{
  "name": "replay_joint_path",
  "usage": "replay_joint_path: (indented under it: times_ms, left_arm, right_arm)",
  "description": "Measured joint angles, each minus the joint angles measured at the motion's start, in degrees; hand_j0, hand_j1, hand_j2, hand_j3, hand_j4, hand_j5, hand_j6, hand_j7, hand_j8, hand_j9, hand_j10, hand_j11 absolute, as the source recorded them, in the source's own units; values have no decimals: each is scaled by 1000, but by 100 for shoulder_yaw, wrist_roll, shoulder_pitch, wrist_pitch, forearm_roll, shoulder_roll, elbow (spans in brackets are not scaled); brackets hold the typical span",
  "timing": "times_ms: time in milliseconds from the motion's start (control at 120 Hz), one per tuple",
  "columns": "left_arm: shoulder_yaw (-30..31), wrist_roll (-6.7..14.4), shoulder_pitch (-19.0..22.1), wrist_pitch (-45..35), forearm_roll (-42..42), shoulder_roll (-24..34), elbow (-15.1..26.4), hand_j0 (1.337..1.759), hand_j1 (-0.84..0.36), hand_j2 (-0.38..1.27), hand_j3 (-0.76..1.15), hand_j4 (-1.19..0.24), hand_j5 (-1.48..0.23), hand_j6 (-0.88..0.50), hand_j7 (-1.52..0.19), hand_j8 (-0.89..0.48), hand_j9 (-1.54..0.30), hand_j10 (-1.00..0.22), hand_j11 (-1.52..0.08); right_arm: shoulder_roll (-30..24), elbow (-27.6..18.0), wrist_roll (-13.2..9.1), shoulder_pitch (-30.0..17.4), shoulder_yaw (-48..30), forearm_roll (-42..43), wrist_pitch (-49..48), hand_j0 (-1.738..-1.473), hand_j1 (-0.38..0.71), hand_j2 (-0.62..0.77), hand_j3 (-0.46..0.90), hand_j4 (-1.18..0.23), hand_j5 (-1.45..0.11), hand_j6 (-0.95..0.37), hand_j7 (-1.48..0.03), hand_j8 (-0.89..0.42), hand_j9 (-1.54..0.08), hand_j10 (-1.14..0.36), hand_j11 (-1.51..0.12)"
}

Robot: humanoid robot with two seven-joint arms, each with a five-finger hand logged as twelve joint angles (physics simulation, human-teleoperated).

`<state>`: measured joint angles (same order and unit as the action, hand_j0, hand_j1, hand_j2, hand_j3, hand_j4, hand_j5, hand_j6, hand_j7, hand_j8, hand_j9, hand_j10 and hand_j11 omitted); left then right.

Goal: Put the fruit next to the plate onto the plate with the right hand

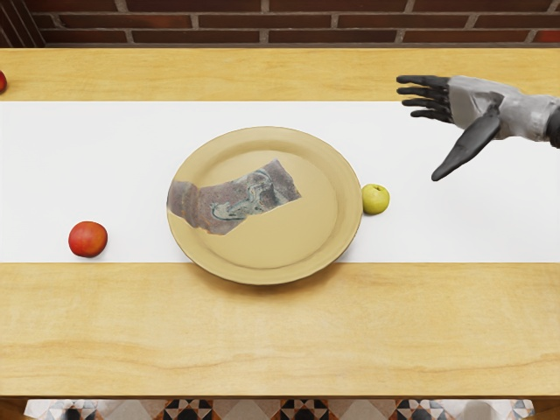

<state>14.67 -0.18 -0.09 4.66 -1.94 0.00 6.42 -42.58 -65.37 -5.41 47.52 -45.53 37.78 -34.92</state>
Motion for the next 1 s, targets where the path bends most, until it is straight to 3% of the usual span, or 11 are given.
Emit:
replay_joint_path:
  times_ms: [108, 292, 625, 1000]
  left_arm:
    - [0, 0, 0, 0, 0, 0, 0, 1658, 55, 49, 0, -245, -318, -245, -318, -245, -318, -245, -318]
    - [0, 0, 0, 0, 0, 0, 0, 1658, 55, 49, 0, -245, -318, -245, -318, -245, -318, -245, -318]
    - [1, 0, 0, 0, 0, 0, 0, 1658, 55, 49, 0, -245, -318, -245, -318, -245, -318, -245, -318]
    - [0, 0, 0, 0, 0, 0, 0, 1658, 55, 49, 0, -245, -318, -245, -318, -245, -318, -245, -318]
  right_arm:
    - [5, -463, 515, -331, 47, 359, 432, -1658, -300, -7, 0, -43, -55, -43, -55, -43, -55, -42, -55]
    - [-16, -898, 735, -702, 147, 568, 1321, -1658, -278, -10, 0, -62, -79, -63, -79, -62, -79, -62, -79]
    - [60, -1177, 821, -939, 688, 1375, 2717, -1658, -38, -49, 0, -263, -340, -264, -340, -263, -340, -263, -340]
    - [259, -1169, 811, -927, 1319, 1761, 3527, -1658, 16, -58, 0, -308, -398, -310, -398, -309, -398, -308, -398]
